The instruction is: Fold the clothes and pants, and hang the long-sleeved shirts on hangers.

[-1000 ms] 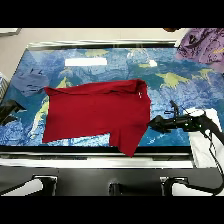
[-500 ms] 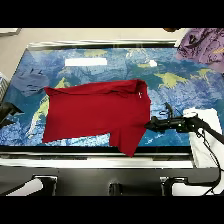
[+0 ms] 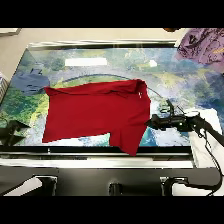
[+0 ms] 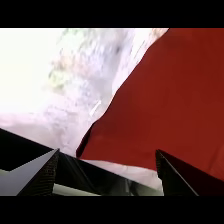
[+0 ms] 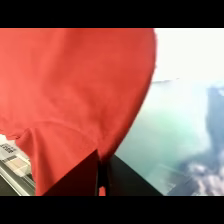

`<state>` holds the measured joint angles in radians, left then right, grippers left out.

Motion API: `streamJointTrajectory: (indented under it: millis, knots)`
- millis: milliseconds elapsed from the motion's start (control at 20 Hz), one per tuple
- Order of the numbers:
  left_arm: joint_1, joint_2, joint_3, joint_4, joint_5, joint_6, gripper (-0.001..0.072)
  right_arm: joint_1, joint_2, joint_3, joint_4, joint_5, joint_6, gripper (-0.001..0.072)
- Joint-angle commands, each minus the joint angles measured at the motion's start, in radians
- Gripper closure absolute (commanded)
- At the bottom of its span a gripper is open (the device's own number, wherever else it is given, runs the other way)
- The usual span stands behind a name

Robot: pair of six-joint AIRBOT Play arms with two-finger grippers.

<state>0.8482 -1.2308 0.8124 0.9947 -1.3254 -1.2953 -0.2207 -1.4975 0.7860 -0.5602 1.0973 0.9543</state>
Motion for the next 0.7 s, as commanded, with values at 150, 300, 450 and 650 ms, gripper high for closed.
streamJointTrajectory:
  millis: [150, 300, 450, 650]
  knots:
    - [-0.027, -0.018, -0.245, -0.108, 0.131, 0.136, 0.0033, 0.001, 0.045, 0.001, 0.006, 0.019, 0.015, 0.0689]
    - [-0.027, -0.031, -0.252, -0.109, 0.137, 0.144, 0.0033, 0.001, 0.045, 0.001, 0.006, 0.023, 0.028, 0.0689]
    - [-0.030, -0.037, -0.252, -0.119, 0.160, 0.144, 0.0033, 0.001, 0.045, 0.001, 0.006, 0.023, 0.035, 0.0689]
    - [-0.074, -0.074, -0.252, -0.123, 0.167, 0.144, 0.0130, 0.001, 0.045, 0.001, 0.006, 0.024, 0.053, 0.0690]
